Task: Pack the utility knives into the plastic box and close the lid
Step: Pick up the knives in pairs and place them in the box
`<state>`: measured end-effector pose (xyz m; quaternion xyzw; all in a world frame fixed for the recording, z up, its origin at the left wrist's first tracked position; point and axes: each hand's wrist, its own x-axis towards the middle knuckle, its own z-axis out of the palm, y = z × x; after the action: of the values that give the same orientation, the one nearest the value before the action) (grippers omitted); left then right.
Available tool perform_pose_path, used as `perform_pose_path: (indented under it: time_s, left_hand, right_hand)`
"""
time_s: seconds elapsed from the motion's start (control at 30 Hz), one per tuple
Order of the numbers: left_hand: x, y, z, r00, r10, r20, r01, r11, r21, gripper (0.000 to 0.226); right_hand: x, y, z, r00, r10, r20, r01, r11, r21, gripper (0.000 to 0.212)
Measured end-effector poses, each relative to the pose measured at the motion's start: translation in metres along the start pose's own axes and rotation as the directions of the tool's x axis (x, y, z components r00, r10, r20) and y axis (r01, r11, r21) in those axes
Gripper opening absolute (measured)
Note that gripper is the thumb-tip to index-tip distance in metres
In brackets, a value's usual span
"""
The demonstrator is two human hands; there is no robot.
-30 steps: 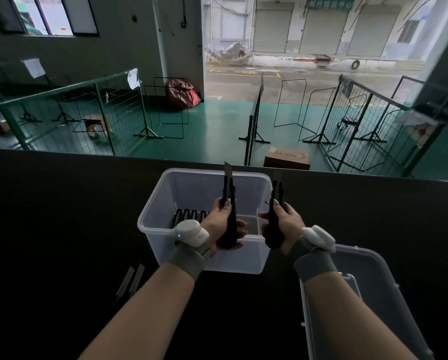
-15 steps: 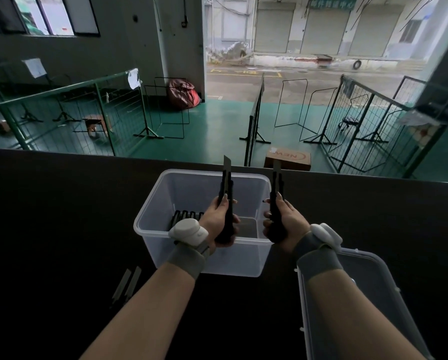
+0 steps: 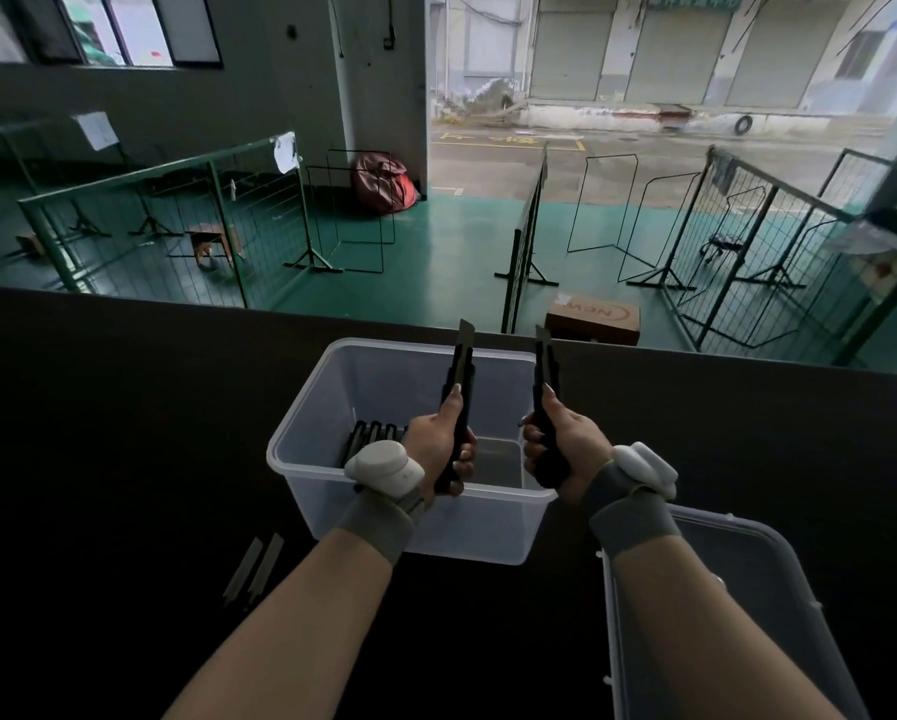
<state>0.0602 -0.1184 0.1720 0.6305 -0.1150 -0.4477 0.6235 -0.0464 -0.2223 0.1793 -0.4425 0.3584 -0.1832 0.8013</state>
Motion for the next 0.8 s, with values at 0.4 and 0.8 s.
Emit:
perform_pose_path:
  time_s: [0.4,0.8]
  left_hand:
    - [0.002,0.019,-0.027,0.993,0.086,0.082,-0.08,0.994,-0.07,0.024]
    - [0.023,0.041,-0.071,0.978,0.001,0.208,-0.037,0.984,0.172,0.031]
  right_hand:
    - [0.013,-0.001,0.036,0.993,-0.007,0.121,-0.004,0.996,0.09,0.01]
    - [0.032,-0.006,0.066,0.989,0.031,0.146,-0.033,0.999,0.009,0.039]
